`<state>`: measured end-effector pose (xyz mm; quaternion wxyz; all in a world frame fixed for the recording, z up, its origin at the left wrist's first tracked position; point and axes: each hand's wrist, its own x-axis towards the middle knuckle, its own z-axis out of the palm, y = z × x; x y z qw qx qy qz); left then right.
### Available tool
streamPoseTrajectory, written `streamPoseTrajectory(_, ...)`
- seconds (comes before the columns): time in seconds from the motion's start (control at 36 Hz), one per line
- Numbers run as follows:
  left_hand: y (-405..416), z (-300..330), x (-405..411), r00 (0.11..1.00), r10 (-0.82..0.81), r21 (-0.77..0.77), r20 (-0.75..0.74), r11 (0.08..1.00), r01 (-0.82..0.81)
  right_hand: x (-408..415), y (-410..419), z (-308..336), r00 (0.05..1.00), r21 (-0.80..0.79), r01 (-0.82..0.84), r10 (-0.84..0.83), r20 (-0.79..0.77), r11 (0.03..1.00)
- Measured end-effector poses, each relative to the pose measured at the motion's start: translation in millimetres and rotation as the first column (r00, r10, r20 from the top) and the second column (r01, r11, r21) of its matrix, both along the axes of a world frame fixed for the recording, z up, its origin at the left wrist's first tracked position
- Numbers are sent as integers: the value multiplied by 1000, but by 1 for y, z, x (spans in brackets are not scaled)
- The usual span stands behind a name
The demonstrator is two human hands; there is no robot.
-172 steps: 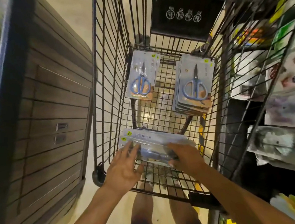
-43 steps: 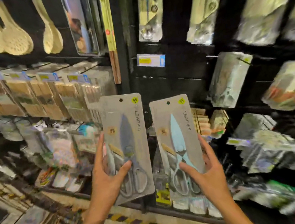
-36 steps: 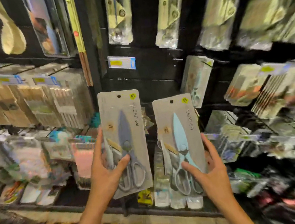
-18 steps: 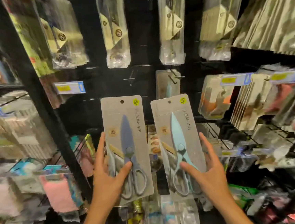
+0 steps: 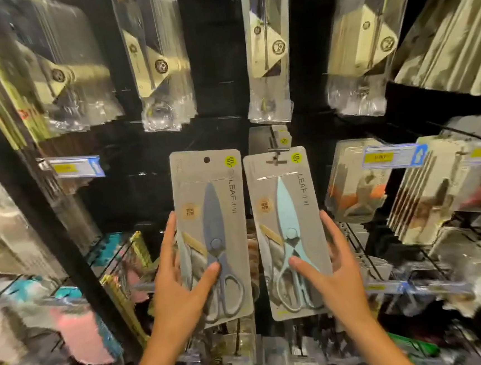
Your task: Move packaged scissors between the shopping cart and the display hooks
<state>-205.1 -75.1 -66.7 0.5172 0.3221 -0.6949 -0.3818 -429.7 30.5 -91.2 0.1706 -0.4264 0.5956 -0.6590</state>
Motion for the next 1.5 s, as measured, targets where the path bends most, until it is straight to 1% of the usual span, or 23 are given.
streamPoseTrajectory(0.08, -8, 2, -2, 1000, -13, 12, 14, 1000, 12, 1, -8, -6, 999, -4, 14, -14, 34, 1000)
streamPoseTrajectory(0.25, -25, -1, -6, 999, -45, 23, -13, 999, 45, -2, -16, -10, 999, 4, 46, -46, 20, 999)
streamPoseTrajectory(0.33, -33, 1, -9, 997, -72, 3, -8, 997, 72, -4, -20, -11, 997, 12, 75, -76, 6, 997)
streamPoseTrajectory(0.5, -41, 2, -15, 994, -110, 0, -28, 994, 110, -7, -31, -17, 998, 36, 63, -62, -2, 997)
streamPoseTrajectory(0.61, -46, 5, -19, 992, -119, -5, -38, 993, 119, -5, -40, -22, 992, 58, 95, -90, -85, 994)
streamPoseTrajectory(0.72, -52, 7, -21, 991, -122, -35, -47, 992, 121, -7, -56, -28, 973, 197, 145, -103, -208, 970)
streamPoseTrajectory(0.86, -62, 16, -20, 989, -131, -56, -71, 990, 127, -17, -84, -34, 949, 266, 183, -99, -301, 947)
streamPoseTrajectory(1.11, -69, 31, -16, 985, -135, -103, -107, 987, 124, -49, -137, -35, 925, 287, 202, -87, -369, 936)
streamPoseTrajectory(1.33, -69, 31, -12, 985, -125, -111, -116, 987, 112, -66, -164, -30, 933, 337, 194, -67, -354, 921)
streamPoseTrajectory(1.47, -66, 29, -12, 985, -129, -108, -111, 987, 117, -68, -163, -34, 962, 289, 104, -22, -272, 952)
streamPoseTrajectory(1.5, -65, 28, -12, 986, -131, -108, -107, 987, 119, -67, -160, -35, 961, 286, 109, -27, -274, 952)
